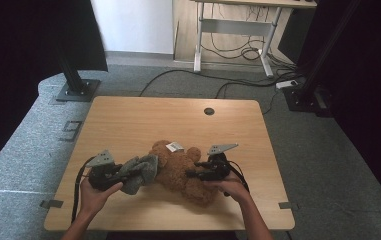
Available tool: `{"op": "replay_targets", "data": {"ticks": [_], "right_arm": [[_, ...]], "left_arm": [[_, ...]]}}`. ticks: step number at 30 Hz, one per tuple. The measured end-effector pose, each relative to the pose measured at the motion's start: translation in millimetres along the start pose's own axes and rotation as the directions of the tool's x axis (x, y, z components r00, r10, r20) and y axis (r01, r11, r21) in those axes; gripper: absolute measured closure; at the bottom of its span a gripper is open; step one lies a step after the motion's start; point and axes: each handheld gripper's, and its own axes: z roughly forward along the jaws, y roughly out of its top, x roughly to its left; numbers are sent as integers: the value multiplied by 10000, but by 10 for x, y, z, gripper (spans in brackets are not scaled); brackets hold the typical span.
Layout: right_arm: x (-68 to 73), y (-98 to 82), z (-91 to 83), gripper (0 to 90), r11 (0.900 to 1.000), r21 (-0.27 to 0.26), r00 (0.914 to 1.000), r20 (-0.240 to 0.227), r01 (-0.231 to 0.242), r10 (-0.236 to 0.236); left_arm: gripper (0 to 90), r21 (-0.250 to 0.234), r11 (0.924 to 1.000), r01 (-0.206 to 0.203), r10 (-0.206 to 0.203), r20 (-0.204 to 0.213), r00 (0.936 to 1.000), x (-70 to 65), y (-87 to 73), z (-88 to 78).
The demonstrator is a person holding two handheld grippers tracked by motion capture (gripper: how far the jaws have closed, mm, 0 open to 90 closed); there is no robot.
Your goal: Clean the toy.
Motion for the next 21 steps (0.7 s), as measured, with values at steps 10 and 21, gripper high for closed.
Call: {"op": "replay_targets", "data": {"ticks": [10, 21], "right_arm": [[-1, 37, 36, 513, 9998, -189, 9983, 565, -94, 105], [-30, 6, 37, 505, 9985, -457, 9960, 826, -312, 349]], "left_arm": [[654, 126, 9974, -709, 703, 414, 9967, -282, 279, 337], [660, 675, 9934, -925, 868, 822, 9928, -439, 306, 763]]}}
